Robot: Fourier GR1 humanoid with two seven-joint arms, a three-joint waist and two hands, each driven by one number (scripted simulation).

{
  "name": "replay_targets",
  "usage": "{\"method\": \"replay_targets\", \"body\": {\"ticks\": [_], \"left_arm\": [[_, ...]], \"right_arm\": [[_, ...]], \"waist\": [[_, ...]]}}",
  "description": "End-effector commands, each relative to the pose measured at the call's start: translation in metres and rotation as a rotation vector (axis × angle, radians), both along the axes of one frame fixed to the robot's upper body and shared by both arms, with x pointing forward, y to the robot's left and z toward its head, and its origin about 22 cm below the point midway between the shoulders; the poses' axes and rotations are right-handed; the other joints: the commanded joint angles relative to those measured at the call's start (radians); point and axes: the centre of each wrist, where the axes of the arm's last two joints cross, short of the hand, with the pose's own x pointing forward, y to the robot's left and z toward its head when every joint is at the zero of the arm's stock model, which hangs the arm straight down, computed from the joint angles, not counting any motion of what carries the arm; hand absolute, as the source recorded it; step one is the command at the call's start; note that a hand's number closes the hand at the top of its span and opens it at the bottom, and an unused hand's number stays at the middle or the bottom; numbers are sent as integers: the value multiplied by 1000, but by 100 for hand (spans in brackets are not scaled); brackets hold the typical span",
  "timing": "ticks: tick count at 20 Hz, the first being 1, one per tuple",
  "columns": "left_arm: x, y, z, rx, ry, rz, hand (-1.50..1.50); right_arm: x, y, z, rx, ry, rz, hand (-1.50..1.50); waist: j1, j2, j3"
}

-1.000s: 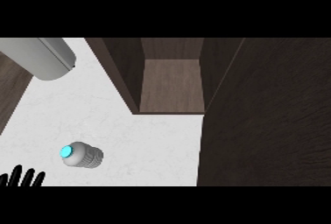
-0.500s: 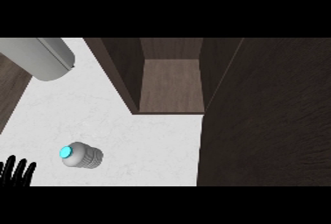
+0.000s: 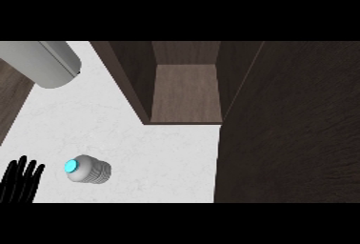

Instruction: Pick up the bottled water, place it into the cabinet and close the cabinet

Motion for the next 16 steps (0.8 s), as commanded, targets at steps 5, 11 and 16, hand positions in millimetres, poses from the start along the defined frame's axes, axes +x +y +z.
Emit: {"method": "replay_targets", "body": {"ticks": [5,11,16], "left_arm": [[15,1,-37,-38,78,-14,-150],[24,27,-82,-108,125,23,-150],[40,26,-98,-167,129,16,-150]], "right_arm": [[5,-9,1,-12,1,-5,-150],[-17,-6,12,7,-11,-4,-150],[-15,4,-9,11,-14,14,-150]], "waist": [[2,1,0],[-6,1,-1],[-4,0,0]]}}
